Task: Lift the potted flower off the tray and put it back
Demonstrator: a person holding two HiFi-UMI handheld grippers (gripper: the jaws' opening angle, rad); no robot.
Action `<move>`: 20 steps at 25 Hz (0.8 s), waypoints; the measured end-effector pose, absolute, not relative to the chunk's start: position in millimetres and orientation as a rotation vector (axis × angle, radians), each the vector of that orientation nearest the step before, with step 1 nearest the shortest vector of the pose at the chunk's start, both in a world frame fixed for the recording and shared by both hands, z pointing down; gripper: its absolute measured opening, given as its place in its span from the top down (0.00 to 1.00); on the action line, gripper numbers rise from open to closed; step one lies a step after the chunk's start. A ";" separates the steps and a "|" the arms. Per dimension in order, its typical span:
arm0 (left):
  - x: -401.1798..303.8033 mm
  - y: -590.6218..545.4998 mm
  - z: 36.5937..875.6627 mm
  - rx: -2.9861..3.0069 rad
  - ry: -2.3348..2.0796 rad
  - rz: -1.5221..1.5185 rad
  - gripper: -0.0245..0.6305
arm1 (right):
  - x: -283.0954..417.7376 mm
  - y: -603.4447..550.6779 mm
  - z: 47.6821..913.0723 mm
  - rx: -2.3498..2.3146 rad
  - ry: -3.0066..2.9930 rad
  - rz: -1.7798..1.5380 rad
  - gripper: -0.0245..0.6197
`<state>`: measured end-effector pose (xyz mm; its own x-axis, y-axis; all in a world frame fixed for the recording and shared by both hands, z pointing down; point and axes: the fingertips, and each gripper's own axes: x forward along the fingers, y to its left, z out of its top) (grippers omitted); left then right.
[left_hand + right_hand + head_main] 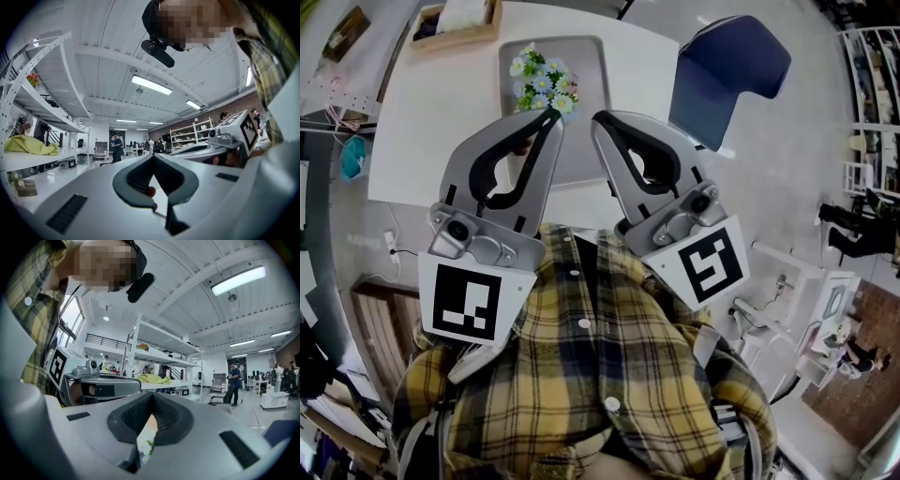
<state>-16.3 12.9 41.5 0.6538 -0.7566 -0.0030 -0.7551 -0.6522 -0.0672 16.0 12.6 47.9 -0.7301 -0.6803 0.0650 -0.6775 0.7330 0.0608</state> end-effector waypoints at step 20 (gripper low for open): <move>-16.1 9.6 45.3 -2.810 1.280 -0.055 0.95 | 20.1 11.9 54.2 1.146 -2.827 -0.022 0.96</move>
<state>-16.1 9.6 45.3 0.6561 -0.7546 0.0104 -0.7527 -0.6553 -0.0629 20.1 11.9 54.2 -0.7143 -0.6953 0.0792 -0.6940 0.7184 0.0473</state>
